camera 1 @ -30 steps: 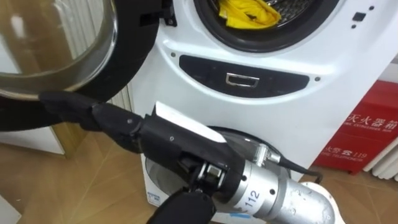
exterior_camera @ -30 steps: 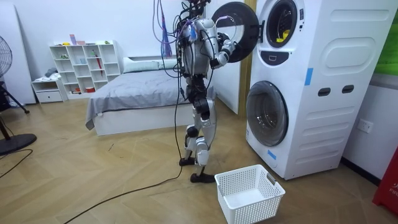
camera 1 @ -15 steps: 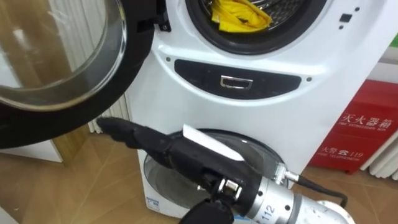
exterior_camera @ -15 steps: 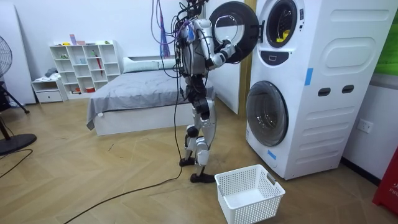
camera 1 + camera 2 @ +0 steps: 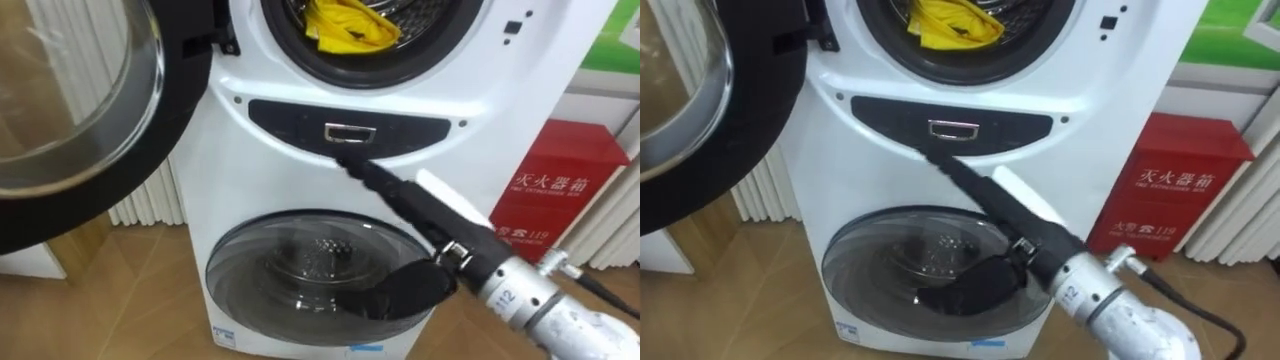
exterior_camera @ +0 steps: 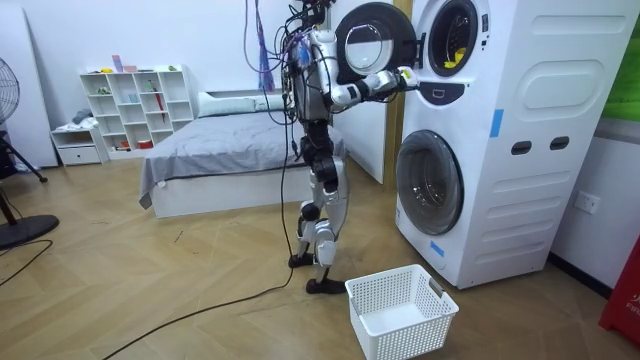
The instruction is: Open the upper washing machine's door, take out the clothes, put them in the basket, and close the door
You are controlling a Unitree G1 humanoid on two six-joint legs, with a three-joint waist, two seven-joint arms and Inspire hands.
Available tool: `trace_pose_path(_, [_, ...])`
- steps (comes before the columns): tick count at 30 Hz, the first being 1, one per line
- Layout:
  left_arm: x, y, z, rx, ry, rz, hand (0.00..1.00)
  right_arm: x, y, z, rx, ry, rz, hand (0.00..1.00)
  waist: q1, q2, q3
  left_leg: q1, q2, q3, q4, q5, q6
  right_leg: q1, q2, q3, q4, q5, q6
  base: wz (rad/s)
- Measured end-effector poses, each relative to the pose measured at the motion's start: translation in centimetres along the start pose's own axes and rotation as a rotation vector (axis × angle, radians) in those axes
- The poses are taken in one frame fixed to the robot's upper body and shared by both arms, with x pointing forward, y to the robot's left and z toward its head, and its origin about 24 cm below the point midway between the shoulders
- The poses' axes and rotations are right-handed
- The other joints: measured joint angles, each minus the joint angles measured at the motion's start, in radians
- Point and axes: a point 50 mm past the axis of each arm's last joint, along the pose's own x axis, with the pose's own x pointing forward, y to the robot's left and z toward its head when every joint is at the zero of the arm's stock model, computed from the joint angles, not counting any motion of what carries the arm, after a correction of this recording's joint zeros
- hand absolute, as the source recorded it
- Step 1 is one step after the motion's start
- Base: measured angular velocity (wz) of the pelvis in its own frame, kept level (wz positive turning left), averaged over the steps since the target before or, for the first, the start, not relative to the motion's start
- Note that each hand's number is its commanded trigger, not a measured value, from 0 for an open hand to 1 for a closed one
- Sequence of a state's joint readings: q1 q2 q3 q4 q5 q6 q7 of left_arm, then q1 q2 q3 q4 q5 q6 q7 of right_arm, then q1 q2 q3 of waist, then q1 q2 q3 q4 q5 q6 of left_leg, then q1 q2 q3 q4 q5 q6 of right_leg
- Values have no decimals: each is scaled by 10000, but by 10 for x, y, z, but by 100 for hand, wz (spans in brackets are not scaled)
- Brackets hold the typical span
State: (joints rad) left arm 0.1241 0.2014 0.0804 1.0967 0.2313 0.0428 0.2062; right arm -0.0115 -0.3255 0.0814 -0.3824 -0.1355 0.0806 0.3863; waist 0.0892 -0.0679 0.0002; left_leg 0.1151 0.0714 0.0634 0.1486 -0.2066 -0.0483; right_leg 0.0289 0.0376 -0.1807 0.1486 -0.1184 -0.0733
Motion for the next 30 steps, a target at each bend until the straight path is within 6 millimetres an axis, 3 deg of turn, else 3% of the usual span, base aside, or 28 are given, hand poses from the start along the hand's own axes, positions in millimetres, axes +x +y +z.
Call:
trace_pose_path(7, [-4,-6,-15,50,383,-156,0,-1,-10,0,-430,282,-784,0,4,-3,-52,46,5,158,0,0,0,15,-7,30,22,-4,7,-3])
trace_pose_path(12, [-7,-9,-26,76,771,-248,0,6,-15,10,-95,-306,-1433,0,6,26,-20,173,8,165,-35,0,0,149,-9,28,16,-30,23,1])
trace_pose_path(14, [-7,-10,-25,108,744,-281,0,11,-19,17,290,-771,-1744,0,-23,86,23,151,-1,165,-31,0,1,130,-11,38,24,-41,33,8])
trace_pose_path(19, [-8,-12,-21,80,565,-281,0,18,-24,27,1541,-1627,-2273,0,67,102,29,124,-5,156,-2,-1,2,120,-13,29,32,-50,39,2])
trace_pose_path(25, [-6,-11,-10,194,320,-15,0,24,-17,13,3163,-1354,-2528,0,361,214,67,170,21,174,2,-1,2,159,4,29,42,-38,12,-4])
trace_pose_path(30, [-6,-13,-8,272,424,5,0,35,-13,15,4132,-1519,-2697,0,493,268,83,19,12,154,-3,-1,2,41,-5,-9,24,-39,14,2])
